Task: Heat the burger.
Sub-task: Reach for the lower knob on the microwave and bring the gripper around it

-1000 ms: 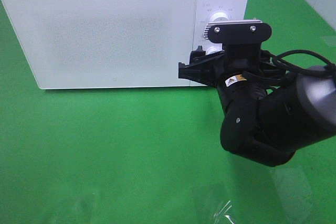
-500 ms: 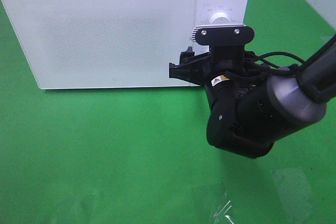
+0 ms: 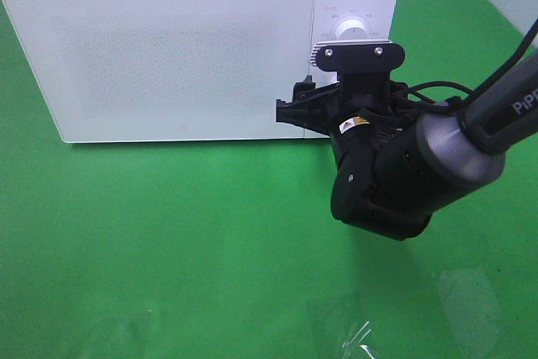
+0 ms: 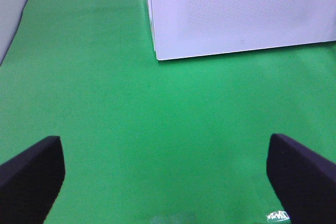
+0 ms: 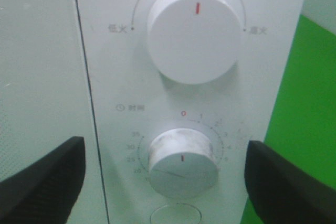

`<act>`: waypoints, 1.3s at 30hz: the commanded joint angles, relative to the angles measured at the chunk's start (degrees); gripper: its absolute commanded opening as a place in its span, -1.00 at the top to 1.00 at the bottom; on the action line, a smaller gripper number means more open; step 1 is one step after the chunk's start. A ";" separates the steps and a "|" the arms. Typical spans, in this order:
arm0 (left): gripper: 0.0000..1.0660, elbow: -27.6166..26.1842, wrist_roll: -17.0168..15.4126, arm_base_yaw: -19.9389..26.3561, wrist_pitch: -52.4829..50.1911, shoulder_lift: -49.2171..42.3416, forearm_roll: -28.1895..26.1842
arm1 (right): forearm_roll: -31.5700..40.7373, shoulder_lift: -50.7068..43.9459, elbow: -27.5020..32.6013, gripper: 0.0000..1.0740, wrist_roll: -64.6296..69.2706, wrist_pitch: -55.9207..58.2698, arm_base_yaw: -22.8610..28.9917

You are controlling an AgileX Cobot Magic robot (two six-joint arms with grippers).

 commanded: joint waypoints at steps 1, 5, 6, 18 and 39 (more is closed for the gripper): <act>-0.94 0.29 -0.29 0.17 -0.29 -1.32 -0.06 | -1.66 1.26 -1.60 -0.38 0.46 1.20 -0.34; -0.94 0.29 -0.29 0.17 -0.29 -1.32 -0.06 | -2.01 1.89 -2.41 -0.38 0.46 1.55 -0.80; -0.94 0.29 -0.29 0.17 -0.29 -1.32 -0.06 | -2.01 1.83 -2.46 -0.38 0.46 1.49 -0.86; -0.94 0.29 -0.29 0.17 -0.29 -1.32 -0.06 | -3.72 2.01 -2.46 -0.38 0.46 1.89 -2.81; -0.94 0.29 -0.29 0.17 -0.29 -1.32 -0.06 | -5.33 1.89 -2.35 -0.06 1.49 2.69 -4.70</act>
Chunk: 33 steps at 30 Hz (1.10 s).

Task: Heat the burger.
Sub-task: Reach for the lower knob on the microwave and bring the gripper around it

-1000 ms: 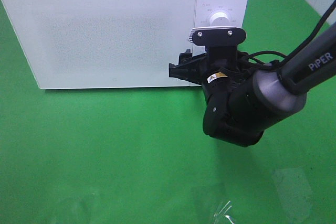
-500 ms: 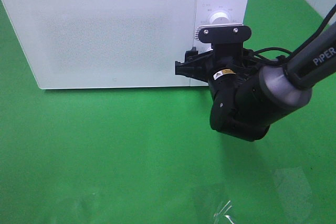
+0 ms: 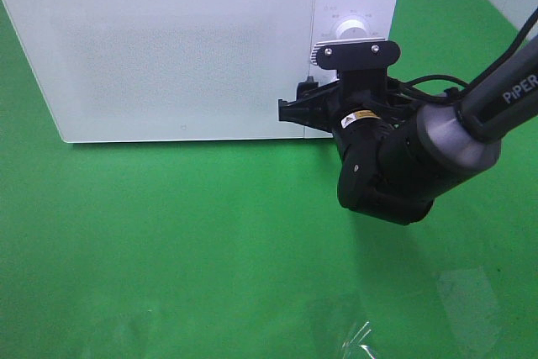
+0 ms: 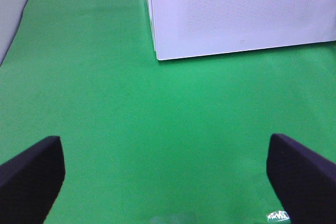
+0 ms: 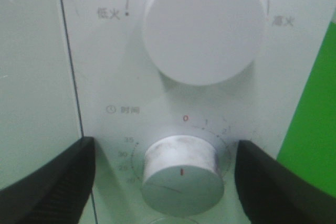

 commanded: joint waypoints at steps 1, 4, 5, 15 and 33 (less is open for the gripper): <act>-0.94 0.29 -0.29 0.17 -0.29 -1.32 -0.11 | 0.11 -0.11 -0.40 0.11 0.86 0.06 -0.74; -0.94 0.29 -0.29 0.17 -0.29 -1.32 -0.11 | 0.06 -0.11 -0.40 0.21 1.09 0.46 -0.74; -0.94 0.29 -0.29 0.17 -0.29 -1.32 -0.11 | -0.06 -0.11 -0.40 0.42 2.18 1.09 -0.74; -0.94 0.29 -0.29 0.17 -0.29 -1.32 -0.11 | -3.61 -0.11 -0.40 1.00 2.29 0.17 -0.74; -0.94 0.29 -0.29 0.17 -0.29 -1.32 -0.11 | -15.07 -0.11 -0.40 1.00 46.52 -2.18 -0.80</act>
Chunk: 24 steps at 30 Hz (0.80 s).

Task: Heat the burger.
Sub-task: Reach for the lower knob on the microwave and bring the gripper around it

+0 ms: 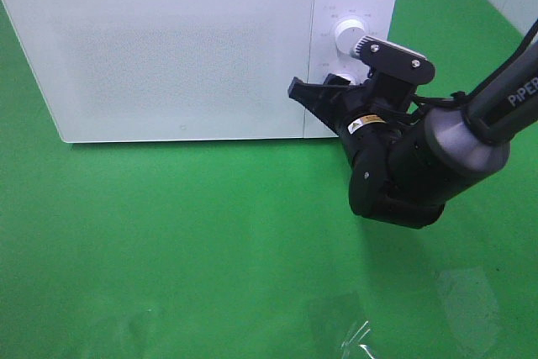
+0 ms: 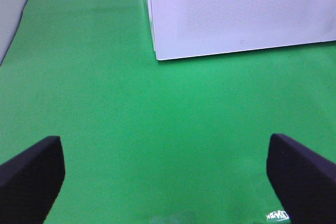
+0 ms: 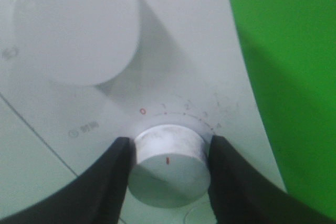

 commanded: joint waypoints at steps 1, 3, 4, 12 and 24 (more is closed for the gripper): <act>-0.94 0.29 -0.29 0.17 -0.29 -1.32 -0.11 | -12.15 -0.46 -1.89 1.00 20.51 -1.60 0.23; -0.94 0.29 -0.29 0.17 -0.29 -1.32 -0.11 | -13.06 -0.46 -1.89 1.00 23.61 -1.72 0.23; -0.94 0.29 -0.29 0.17 -0.29 -1.32 -0.11 | -14.55 -0.46 -1.89 1.00 31.86 -2.01 0.23; -0.94 0.29 -0.29 0.17 -0.29 -1.32 -0.11 | -15.64 -0.46 -1.89 1.00 59.24 -3.15 0.23; -0.94 0.29 -0.29 0.17 -0.29 -1.32 -0.11 | -17.70 -0.46 -1.89 1.00 74.20 -3.44 0.23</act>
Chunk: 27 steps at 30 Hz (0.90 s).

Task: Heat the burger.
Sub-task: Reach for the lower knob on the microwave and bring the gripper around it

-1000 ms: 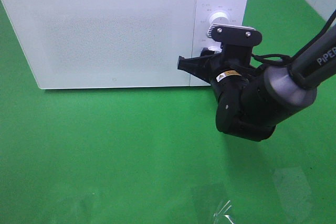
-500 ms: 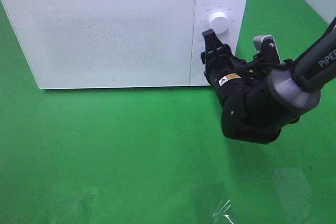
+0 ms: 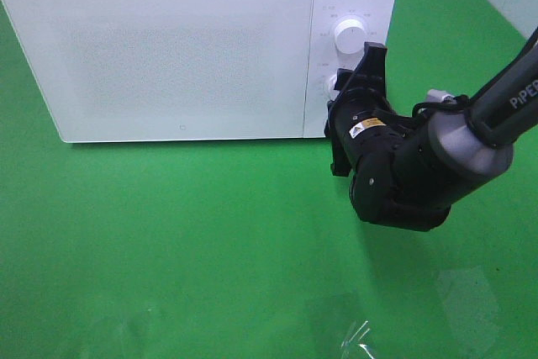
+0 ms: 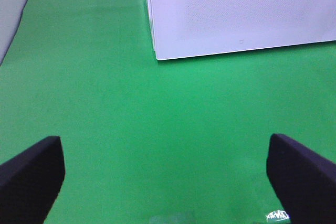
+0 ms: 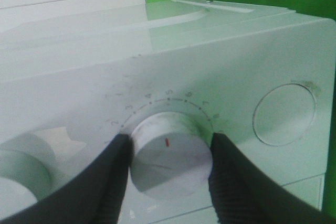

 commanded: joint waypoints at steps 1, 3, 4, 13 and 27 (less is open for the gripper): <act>-0.94 0.29 -0.29 0.17 -0.29 -1.32 -0.11 | -14.73 -0.69 -2.64 1.00 1.49 -3.38 0.74; -0.94 0.29 -0.29 0.17 -0.29 -1.32 -0.11 | -14.73 -0.69 -2.64 1.00 1.49 -3.55 0.74; -0.94 0.29 -0.29 0.17 -0.29 -1.32 -0.11 | -14.67 -0.69 -2.64 1.00 1.49 -3.55 0.74; -0.94 0.29 -0.29 0.17 -0.29 -1.32 -0.11 | -11.63 -0.69 -2.64 0.96 1.49 -3.55 0.74; -0.94 0.29 -0.29 0.17 -0.29 -1.32 -0.11 | -2.23 -0.69 -2.64 0.37 -2.41 -3.15 0.74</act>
